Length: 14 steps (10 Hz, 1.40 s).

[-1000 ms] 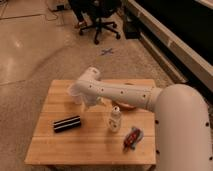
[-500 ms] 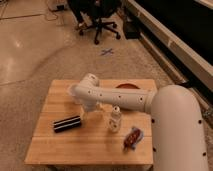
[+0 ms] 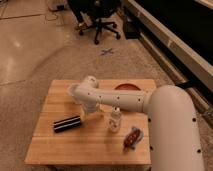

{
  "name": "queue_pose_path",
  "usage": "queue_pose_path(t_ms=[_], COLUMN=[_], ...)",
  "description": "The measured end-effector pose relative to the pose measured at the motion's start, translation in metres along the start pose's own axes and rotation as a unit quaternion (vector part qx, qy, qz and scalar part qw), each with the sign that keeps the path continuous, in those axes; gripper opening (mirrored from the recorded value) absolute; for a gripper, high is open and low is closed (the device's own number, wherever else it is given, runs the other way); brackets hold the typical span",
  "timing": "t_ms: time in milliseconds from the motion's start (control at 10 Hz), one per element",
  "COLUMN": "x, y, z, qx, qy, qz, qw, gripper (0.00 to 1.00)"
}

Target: Push the eraser across the table

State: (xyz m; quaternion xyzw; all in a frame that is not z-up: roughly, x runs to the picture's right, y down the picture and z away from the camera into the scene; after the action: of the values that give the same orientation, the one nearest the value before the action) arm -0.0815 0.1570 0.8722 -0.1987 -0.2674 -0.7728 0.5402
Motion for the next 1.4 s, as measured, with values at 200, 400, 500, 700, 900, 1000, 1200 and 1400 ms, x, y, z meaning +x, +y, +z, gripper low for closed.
queue_pose_path(t_ms=[200,400,500,700,900,1000,1200,1400], x=[-0.001,-0.001,-0.001,0.002,0.003,0.005,0.009,0.014], y=[-0.008,-0.021,-0.027,-0.043,-0.055,-0.063,-0.082,-0.099], z=[0.002,0.001,0.000,-0.002,0.000,0.002,0.002,-0.003], qx=[0.004,0.010,0.014,0.023,0.029,0.033,0.043,0.054], qy=[-0.003,-0.004,-0.004,-0.004,-0.005,-0.007,-0.008,-0.005], qz=[-0.003,-0.009,-0.012,-0.023,-0.033,-0.040,-0.056,-0.071], qw=[1.0000,0.9999,0.9998,0.9995,0.9990,0.9986,0.9975,0.9960], gripper=[0.80,0.80,0.80,0.80,0.80,0.80,0.80,0.80])
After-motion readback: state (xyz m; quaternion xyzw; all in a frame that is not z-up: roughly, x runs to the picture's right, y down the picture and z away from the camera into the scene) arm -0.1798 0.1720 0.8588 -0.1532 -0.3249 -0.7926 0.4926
